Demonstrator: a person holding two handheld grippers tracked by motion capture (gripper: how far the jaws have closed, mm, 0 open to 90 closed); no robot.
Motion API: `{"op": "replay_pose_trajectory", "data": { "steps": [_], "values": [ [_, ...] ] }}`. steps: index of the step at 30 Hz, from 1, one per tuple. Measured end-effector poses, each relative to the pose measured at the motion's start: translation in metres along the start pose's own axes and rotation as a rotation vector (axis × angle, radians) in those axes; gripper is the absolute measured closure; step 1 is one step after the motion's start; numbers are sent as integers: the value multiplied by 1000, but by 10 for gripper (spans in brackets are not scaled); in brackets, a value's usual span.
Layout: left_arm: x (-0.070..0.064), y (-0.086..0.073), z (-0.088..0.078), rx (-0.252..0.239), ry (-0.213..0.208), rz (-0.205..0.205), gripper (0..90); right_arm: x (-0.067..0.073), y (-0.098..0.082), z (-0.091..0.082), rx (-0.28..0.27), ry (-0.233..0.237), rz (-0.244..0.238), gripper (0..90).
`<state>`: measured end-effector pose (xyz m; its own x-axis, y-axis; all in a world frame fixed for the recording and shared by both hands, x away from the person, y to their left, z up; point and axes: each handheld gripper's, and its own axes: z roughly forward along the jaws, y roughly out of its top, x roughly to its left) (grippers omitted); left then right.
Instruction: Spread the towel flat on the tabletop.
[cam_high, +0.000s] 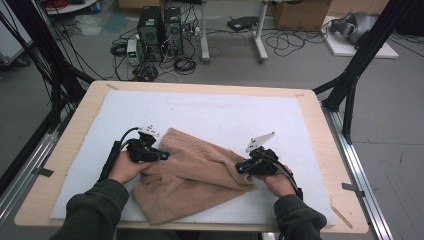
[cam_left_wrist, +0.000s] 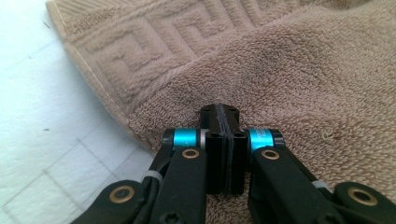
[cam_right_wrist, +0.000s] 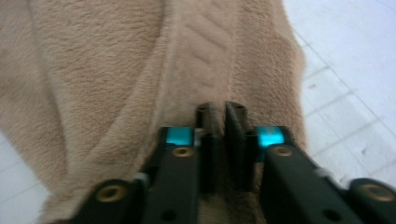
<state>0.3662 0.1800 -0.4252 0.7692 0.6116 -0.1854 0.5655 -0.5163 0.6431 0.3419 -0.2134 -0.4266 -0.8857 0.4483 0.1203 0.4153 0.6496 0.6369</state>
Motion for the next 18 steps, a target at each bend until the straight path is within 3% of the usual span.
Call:
{"op": "replay_pose_trajectory", "data": {
  "steps": [3, 6, 8, 10, 11, 12, 13, 15, 16, 17, 18],
  "values": [
    [-5, 0, -11, -12, 5, 17, 895, 2, 5, -7, -10, 0, -18, 896],
    [-8, -2, -26, -56, 0, 22, 897, 4, 12, -20, -44, 0, -32, 896],
    [-10, -3, -35, -84, -1, 25, 898, 3, 15, -32, -73, -32, -40, 896],
    [-11, -4, -44, -109, -13, 26, 898, 2, 15, -36, -88, -40, -28, 896],
    [-12, -5, -46, -115, -17, 26, 898, 1, 15, -38, -97, -26, -2, 896],
    [-14, -5, -48, -121, -7, 32, 898, 1, 15, -38, -98, -15, -8, 894],
    [-14, -5, -49, -119, -1, 39, 897, 4, 15, -37, -88, -13, -10, 872],
    [-11, -5, -47, -104, 5, 32, 896, 7, 15, -34, -108, 20, 20, 605],
    [-10, -6, -44, -99, 2, 30, 895, 9, 16, -31, -122, 60, 63, 572],
    [-10, -5, -40, -80, 5, 35, 892, 11, 15, -28, -118, 88, 65, 541],
    [-10, -5, -35, -62, 12, 34, 880, 14, 15, -25, -107, 71, 53, 513]
  ]
}}
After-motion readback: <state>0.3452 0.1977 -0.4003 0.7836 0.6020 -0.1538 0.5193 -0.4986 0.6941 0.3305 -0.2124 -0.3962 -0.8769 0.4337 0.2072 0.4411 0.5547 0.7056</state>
